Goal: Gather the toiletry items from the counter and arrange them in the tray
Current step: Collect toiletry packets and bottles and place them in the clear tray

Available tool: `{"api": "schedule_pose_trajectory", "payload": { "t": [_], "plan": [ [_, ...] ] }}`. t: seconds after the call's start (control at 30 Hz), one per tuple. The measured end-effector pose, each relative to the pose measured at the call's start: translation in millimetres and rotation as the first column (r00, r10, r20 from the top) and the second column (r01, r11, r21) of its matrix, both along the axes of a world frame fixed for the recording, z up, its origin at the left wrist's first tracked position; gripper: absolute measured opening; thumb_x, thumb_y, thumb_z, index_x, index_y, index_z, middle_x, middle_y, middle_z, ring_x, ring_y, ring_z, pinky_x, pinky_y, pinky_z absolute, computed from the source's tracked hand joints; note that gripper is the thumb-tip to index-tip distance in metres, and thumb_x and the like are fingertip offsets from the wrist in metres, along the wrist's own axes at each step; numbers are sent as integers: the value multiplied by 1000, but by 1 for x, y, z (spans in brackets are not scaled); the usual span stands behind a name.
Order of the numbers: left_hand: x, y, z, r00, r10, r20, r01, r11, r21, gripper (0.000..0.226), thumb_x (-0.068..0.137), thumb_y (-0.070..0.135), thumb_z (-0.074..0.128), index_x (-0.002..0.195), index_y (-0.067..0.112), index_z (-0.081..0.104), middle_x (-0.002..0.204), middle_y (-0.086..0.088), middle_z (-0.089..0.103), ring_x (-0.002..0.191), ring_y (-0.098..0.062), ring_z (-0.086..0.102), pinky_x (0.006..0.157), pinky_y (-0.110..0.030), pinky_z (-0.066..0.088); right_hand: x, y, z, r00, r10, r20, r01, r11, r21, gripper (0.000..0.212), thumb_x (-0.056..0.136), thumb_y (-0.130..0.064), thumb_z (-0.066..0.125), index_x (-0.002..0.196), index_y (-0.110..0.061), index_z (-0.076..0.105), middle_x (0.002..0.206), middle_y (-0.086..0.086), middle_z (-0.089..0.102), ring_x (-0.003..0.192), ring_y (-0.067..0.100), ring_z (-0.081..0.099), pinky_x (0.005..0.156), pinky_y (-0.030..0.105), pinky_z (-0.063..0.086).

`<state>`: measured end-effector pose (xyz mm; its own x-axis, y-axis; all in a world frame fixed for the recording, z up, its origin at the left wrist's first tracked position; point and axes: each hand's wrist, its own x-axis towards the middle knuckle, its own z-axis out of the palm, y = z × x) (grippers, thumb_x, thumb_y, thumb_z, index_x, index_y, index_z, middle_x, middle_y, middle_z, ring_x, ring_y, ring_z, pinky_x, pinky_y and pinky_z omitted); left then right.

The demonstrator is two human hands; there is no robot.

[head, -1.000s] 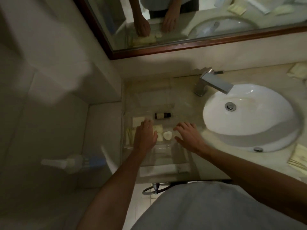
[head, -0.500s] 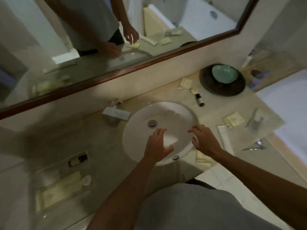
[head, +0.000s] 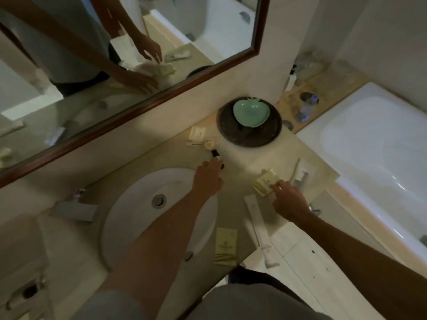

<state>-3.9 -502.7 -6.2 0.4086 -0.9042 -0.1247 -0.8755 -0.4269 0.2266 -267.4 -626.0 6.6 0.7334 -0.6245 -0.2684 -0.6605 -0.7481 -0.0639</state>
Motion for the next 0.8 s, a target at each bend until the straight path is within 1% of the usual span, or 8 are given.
{"api": "schedule_pose_trajectory", "payload": {
  "t": [0.1, 0.2, 0.3, 0.4, 0.5, 0.6, 0.7, 0.8],
  "plan": [
    [13, -39, -8, 998, 66, -1, -66, 994, 83, 66, 88, 36, 53, 147, 21, 29, 155, -9, 27, 124, -38, 41, 96, -47, 41, 5, -14, -6, 1000, -14, -16, 14, 1000, 16, 56, 84, -19, 56, 140, -18, 44, 139, 10, 49, 118, 25, 51, 96, 40, 43],
    [17, -63, -25, 988, 95, -120, -71, 979, 191, 61, 93, 42, 47, 147, 18, 30, 158, -9, 16, 134, -39, 30, 106, -49, 35, 14, -24, -21, 999, 2, -34, 2, 994, 108, 68, 90, -15, 53, 151, -18, 24, 159, 10, 22, 138, 28, 34, 108, 43, 34],
    [7, -60, -37, 1000, -16, -19, 19, 981, 192, 43, 97, 40, 42, 129, 11, 47, 143, -11, 34, 124, -35, 41, 99, -44, 40, 20, -39, -33, 996, 86, -39, -81, 988, 130, 85, 87, -13, 62, 154, -20, 10, 163, 6, 7, 144, 30, 20, 112, 45, 28],
    [-17, -37, -33, 989, -126, 72, 122, 991, 50, 22, 97, 15, 45, 115, 11, 57, 125, -9, 50, 108, -27, 48, 90, -35, 41, 28, -59, -35, 976, 205, -80, -193, 972, 136, 79, 87, -23, 65, 152, -23, 20, 160, 4, 19, 144, 30, 19, 113, 46, 24],
    [-37, -5, -31, 990, -137, -18, 137, 991, 4, 32, 86, -3, 54, 114, 11, 55, 126, -8, 47, 108, -28, 48, 81, -31, 44, 42, -71, -27, 965, 250, -75, -239, 962, 132, 66, 78, -45, 70, 135, -23, 45, 143, 6, 40, 131, 29, 35, 108, 46, 30],
    [-48, 21, -33, 983, -14, -182, 6, 999, -43, 37, 82, -6, 58, 111, 15, 51, 128, -6, 40, 94, -26, 53, 62, -35, 53, 49, -61, -23, 955, 276, -106, -266, 959, 101, 60, 76, -53, 66, 124, -22, 50, 127, 4, 50, 115, 25, 48, 100, 40, 34],
    [-56, 41, -20, 958, 82, -275, -100, 994, -49, 44, 80, -8, 56, 116, 16, 49, 134, -6, 36, 87, -26, 56, 59, -35, 50, 56, -31, -19, 966, 260, -13, -258, 962, 89, 57, 71, -56, 64, 116, -22, 54, 113, 1, 59, 103, 23, 54, 94, 37, 36],
    [-57, 68, -10, 920, 178, -349, -225, 969, -101, 52, 81, -8, 52, 127, 13, 48, 131, -10, 41, 89, -30, 57, 61, -32, 49, 70, 9, -12, 940, 332, 83, -337, 940, 53, 53, 71, -58, 63, 108, -21, 59, 106, 2, 60, 97, 23, 55, 89, 39, 40]
  ]
}}
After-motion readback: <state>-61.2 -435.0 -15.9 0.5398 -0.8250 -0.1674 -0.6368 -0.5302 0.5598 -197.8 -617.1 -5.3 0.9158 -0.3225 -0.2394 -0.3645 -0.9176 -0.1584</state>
